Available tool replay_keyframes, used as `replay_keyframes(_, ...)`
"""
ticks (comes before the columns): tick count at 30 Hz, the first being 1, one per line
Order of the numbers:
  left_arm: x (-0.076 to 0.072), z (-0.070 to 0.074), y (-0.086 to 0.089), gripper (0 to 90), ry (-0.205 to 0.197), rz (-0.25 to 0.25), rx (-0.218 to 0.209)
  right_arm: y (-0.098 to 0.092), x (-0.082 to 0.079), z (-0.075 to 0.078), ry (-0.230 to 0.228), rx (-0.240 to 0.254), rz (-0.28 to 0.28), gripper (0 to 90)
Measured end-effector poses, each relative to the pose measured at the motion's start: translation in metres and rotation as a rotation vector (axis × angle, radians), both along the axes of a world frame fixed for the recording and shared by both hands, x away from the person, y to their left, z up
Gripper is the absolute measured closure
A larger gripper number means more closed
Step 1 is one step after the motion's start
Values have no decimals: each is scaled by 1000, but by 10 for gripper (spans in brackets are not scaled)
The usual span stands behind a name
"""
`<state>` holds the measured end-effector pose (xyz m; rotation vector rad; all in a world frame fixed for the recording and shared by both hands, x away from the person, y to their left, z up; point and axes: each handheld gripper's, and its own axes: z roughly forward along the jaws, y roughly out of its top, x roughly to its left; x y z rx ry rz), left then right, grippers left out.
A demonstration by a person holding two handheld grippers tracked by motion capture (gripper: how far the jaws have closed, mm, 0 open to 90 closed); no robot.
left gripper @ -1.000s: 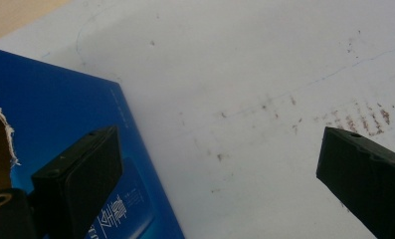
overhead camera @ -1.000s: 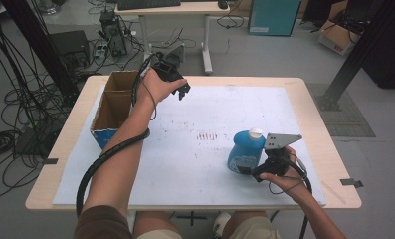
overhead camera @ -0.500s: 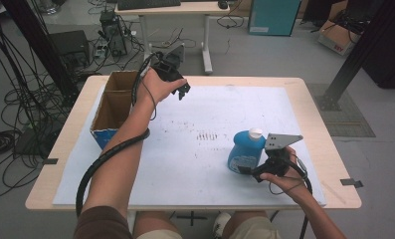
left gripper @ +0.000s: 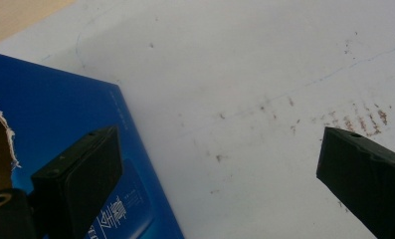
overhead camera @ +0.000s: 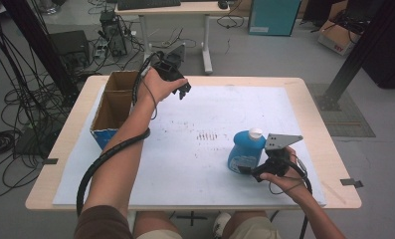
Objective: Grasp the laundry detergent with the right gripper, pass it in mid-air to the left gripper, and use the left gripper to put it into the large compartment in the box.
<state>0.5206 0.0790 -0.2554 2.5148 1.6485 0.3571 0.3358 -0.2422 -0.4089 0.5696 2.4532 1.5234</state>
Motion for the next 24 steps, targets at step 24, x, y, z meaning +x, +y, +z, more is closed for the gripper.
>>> replay_keyframes(24,0,-4,-2,47,8,-5,-1,-2,2,-6,-3,7,-16,140)
